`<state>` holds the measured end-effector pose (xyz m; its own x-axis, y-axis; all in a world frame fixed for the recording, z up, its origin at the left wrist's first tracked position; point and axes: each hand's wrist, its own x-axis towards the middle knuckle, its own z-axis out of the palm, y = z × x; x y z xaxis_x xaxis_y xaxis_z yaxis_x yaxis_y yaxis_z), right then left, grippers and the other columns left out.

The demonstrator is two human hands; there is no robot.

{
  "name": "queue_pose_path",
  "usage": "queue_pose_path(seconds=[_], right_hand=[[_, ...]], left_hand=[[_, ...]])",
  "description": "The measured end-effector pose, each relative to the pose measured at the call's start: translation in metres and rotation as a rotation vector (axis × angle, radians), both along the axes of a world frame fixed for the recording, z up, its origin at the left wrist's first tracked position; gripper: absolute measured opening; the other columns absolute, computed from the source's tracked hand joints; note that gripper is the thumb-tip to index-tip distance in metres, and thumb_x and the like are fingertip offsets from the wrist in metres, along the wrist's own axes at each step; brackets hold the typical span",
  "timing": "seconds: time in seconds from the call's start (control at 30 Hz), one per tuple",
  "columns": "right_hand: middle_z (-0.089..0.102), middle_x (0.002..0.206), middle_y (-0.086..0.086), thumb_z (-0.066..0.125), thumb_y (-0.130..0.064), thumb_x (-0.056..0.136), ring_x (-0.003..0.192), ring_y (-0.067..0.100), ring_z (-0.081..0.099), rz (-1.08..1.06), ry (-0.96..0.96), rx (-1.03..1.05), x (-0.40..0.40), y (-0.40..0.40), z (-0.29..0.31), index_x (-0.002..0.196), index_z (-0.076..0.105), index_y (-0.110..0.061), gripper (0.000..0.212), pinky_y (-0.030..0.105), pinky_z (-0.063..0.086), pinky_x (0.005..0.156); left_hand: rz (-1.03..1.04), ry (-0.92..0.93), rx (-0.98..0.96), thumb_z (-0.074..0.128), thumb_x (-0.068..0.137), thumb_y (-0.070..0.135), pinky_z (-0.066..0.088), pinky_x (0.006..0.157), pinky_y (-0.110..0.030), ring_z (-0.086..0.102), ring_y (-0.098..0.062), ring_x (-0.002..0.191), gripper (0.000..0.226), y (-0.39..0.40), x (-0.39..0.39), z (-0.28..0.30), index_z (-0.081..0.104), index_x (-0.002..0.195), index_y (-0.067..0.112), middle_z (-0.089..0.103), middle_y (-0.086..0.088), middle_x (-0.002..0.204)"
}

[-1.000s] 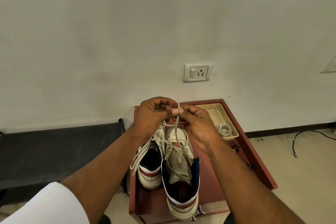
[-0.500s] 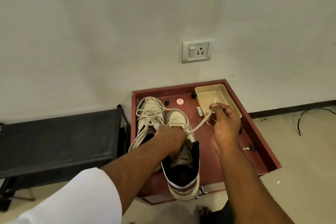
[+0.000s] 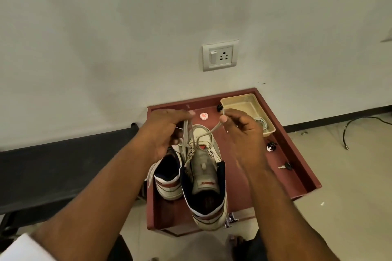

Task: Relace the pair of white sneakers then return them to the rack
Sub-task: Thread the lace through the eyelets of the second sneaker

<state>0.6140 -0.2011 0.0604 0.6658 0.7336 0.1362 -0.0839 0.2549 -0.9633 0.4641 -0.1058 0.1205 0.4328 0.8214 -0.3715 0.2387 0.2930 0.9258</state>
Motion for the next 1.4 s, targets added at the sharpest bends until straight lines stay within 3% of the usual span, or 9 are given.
queue_pose_path(seconds=[0.07, 0.17, 0.37, 0.6, 0.8, 0.93, 1.03, 1.23, 1.4], right_hand=[[0.07, 0.106, -0.003, 0.068, -0.006, 0.087, 0.1, 0.005, 0.066, 0.082, -0.086, 0.033, -0.007, 0.002, 0.006, 0.092, 0.073, -0.021, 0.016, 0.021, 0.052, 0.083], [0.068, 0.12, -0.004, 0.063, -0.018, 0.093, 0.118, 0.015, 0.061, 0.242, 0.024, 0.019, -0.017, 0.009, -0.001, 0.092, 0.072, -0.032, 0.017, 0.038, 0.049, 0.098], [0.064, 0.068, -0.003, 0.061, -0.022, 0.09, 0.062, 0.01, 0.057, 0.359, 0.276, -0.049, -0.032, 0.016, -0.014, 0.091, 0.059, -0.018, 0.005, 0.027, 0.047, 0.062], [0.054, 0.061, -0.001, 0.06, -0.01, 0.094, 0.055, 0.01, 0.049, 0.276, 0.318, -0.044, -0.027, 0.021, -0.02, 0.088, 0.056, -0.015, 0.009, 0.029, 0.043, 0.057], [0.059, 0.061, -0.001, 0.058, -0.006, 0.095, 0.055, 0.01, 0.052, 0.299, 0.225, -0.084, -0.029, 0.018, -0.018, 0.085, 0.058, -0.015, 0.013, 0.022, 0.047, 0.053], [0.072, 0.087, -0.001, 0.066, -0.013, 0.091, 0.087, 0.019, 0.066, 0.215, 0.145, -0.102, -0.024, 0.02, -0.02, 0.088, 0.073, -0.025, 0.015, 0.043, 0.056, 0.083], [0.073, 0.104, 0.013, 0.072, -0.017, 0.083, 0.104, 0.035, 0.067, 0.15, 0.206, -0.039, -0.019, 0.021, -0.015, 0.103, 0.075, -0.009, 0.021, 0.053, 0.05, 0.098], [0.072, 0.102, 0.02, 0.078, -0.021, 0.072, 0.103, 0.039, 0.067, 0.167, 0.26, -0.026, -0.023, 0.02, -0.011, 0.101, 0.075, -0.003, 0.034, 0.052, 0.051, 0.096], [0.073, 0.097, 0.017, 0.075, -0.02, 0.073, 0.093, 0.032, 0.069, 0.174, 0.261, -0.029, -0.022, 0.019, -0.008, 0.092, 0.076, -0.009, 0.022, 0.041, 0.057, 0.08]], left_hand=[[0.021, -0.121, -0.222, 0.078, 0.077, 0.019, 0.031, 0.043, -0.02, 0.042, -0.009, 0.049, 0.014, -0.001, 0.005, 0.009, 0.069, 0.082, 0.009, 0.059, -0.004, 0.069], [-0.056, -0.087, -0.263, 0.08, 0.071, 0.023, 0.03, 0.038, -0.016, 0.039, -0.006, 0.046, 0.016, -0.005, 0.008, 0.011, 0.072, 0.078, 0.011, 0.06, 0.0, 0.063], [-0.121, -0.044, -0.24, 0.075, 0.08, 0.014, 0.028, 0.033, -0.015, 0.04, -0.006, 0.04, 0.018, -0.002, -0.001, 0.006, 0.067, 0.094, 0.006, 0.069, -0.006, 0.067], [-0.091, -0.531, -0.179, 0.055, 0.078, -0.009, 0.051, 0.059, -0.02, 0.066, -0.013, 0.073, 0.039, -0.006, -0.019, -0.006, 0.069, 0.11, 0.009, 0.073, -0.011, 0.107], [0.213, -0.35, 0.271, 0.077, 0.078, 0.01, 0.05, 0.06, -0.027, 0.065, -0.015, 0.065, 0.006, -0.009, -0.003, -0.016, 0.078, 0.084, 0.009, 0.074, -0.009, 0.075], [0.255, -0.307, 0.302, 0.074, 0.083, 0.006, 0.049, 0.053, -0.024, 0.062, -0.012, 0.06, 0.005, -0.004, -0.001, -0.015, 0.075, 0.081, 0.011, 0.071, -0.003, 0.068], [0.15, -0.221, 0.301, 0.076, 0.081, 0.009, 0.053, 0.055, -0.025, 0.061, -0.017, 0.062, 0.004, -0.014, 0.0, -0.022, 0.076, 0.085, 0.007, 0.072, -0.008, 0.073], [0.077, -0.254, 0.217, 0.073, 0.084, 0.005, 0.052, 0.056, -0.02, 0.062, -0.011, 0.058, 0.005, -0.027, 0.008, -0.031, 0.075, 0.088, 0.005, 0.07, -0.002, 0.066], [0.067, -0.226, 0.215, 0.078, 0.071, 0.021, 0.052, 0.052, -0.021, 0.062, -0.011, 0.056, 0.019, -0.027, 0.012, -0.028, 0.076, 0.083, 0.006, 0.07, -0.002, 0.064]])
